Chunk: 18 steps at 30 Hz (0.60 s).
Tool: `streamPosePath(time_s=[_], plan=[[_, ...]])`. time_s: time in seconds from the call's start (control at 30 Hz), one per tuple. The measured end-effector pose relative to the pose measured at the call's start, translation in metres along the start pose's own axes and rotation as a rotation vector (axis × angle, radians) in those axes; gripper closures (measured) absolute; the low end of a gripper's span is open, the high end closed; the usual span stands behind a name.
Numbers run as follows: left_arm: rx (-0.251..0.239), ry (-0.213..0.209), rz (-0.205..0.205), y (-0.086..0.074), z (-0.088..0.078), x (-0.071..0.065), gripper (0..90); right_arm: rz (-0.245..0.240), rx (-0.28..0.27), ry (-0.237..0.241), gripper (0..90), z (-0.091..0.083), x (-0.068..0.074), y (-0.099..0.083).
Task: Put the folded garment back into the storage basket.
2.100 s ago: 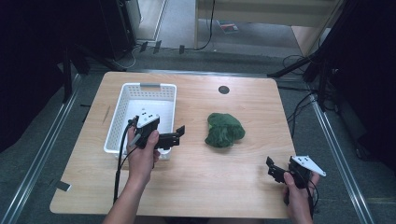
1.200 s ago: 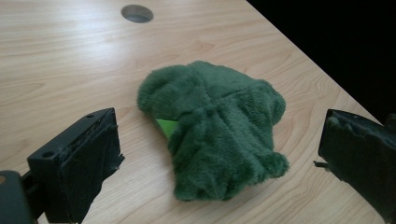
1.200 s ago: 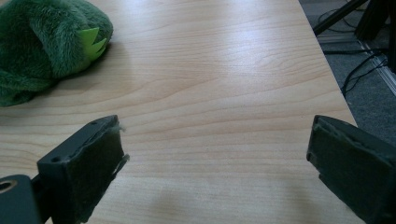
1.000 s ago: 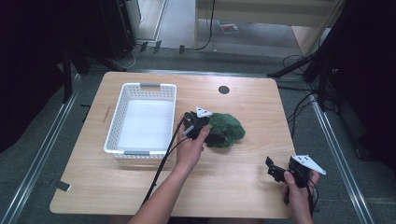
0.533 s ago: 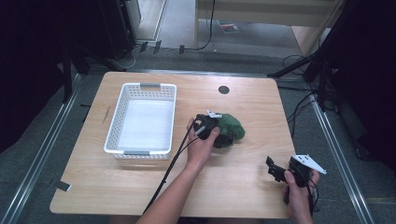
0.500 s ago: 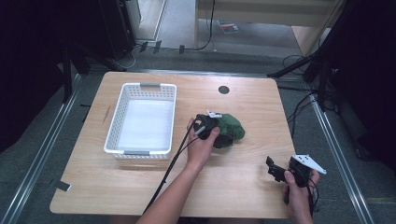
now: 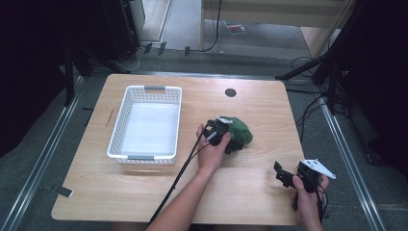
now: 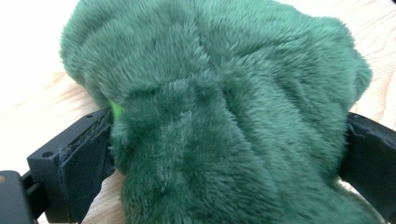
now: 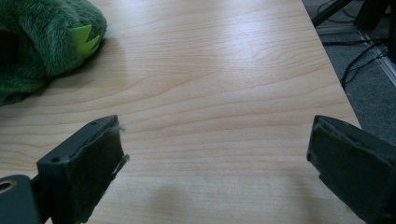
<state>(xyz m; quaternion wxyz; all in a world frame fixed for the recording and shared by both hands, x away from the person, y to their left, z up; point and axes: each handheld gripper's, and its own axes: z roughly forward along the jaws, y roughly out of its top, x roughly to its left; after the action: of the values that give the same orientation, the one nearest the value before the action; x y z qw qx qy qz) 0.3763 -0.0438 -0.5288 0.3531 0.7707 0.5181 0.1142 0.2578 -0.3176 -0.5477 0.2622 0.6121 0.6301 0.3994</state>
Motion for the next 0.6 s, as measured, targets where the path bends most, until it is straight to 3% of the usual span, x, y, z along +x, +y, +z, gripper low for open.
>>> streamPosePath(time_s=[0.17,0.4,0.5,0.6], plan=[[0.012,0.029,-0.002,-0.001,0.0041,-0.0031,0.0,0.002,0.004,-0.001,3.5,0.0002,0.0003,0.0001],[0.052,0.042,0.052,-0.0045,0.0098,-0.0048,0.6,0.003,0.005,-0.003,3.6,0.0004,0.0002,0.0002],[0.03,0.059,0.084,-0.0048,0.0073,-0.007,10.0,0.004,0.006,-0.003,3.6,0.0006,0.0002,0.0002],[0.004,0.063,0.083,-0.0039,0.0045,-0.0086,22.1,0.005,0.007,-0.003,3.7,0.0005,0.0001,0.0003]])
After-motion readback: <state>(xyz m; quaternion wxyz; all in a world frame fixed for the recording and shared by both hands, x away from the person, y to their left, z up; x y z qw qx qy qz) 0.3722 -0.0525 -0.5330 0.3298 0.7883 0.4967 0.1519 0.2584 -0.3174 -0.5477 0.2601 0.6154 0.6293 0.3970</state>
